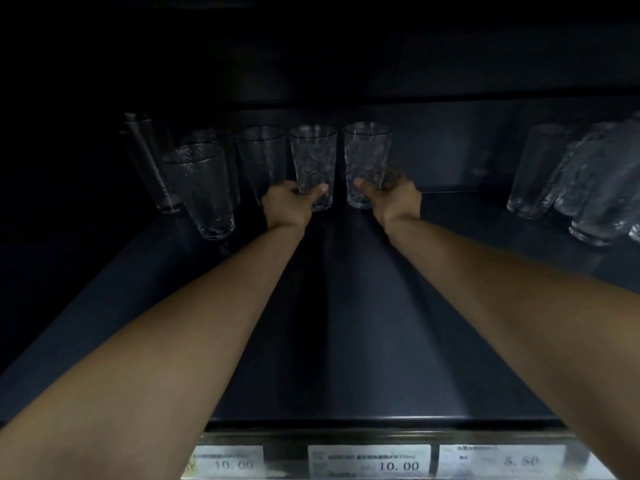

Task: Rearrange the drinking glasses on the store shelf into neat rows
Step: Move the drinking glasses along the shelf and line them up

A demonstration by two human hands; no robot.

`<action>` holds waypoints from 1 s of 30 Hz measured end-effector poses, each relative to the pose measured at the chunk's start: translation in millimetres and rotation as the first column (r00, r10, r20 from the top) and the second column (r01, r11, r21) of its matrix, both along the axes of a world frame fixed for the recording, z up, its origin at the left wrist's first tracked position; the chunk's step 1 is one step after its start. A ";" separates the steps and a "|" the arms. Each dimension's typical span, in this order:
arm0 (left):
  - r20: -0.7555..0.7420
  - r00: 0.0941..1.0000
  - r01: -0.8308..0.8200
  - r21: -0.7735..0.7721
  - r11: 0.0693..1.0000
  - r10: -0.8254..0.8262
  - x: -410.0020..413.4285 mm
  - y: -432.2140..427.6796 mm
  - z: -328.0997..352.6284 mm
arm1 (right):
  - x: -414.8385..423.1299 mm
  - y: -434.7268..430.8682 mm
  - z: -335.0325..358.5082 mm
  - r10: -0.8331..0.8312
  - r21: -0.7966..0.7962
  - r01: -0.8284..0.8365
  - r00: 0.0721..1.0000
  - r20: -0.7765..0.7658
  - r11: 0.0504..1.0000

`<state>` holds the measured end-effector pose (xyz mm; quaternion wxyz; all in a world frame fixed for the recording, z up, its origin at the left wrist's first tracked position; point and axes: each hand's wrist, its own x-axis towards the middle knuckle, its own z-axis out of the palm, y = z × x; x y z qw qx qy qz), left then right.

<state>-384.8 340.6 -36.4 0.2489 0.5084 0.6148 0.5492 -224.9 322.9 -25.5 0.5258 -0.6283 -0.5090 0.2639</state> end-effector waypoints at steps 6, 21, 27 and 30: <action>-0.022 1.000 -0.002 0.008 1.000 0.002 0.9 5.9 -1.6 | -0.9 3.4 -2.4 -0.005 0.007 0.005 1.000 0.005 1.000; -0.063 0.998 -0.016 0.019 1.000 0.017 1.7 5.7 -0.4 | 0.9 5.6 -5.7 -0.020 -0.005 0.021 0.997 0.081 1.000; -0.099 0.995 -0.024 0.002 1.000 0.024 1.4 2.6 0.3 | 1.7 4.8 -6.5 -0.032 -0.027 0.034 0.997 0.073 0.999; -0.108 0.994 -0.018 0.001 1.000 0.018 2.5 0.0 0.3 | 2.3 4.0 -6.4 -0.033 -0.018 0.034 0.997 0.068 0.999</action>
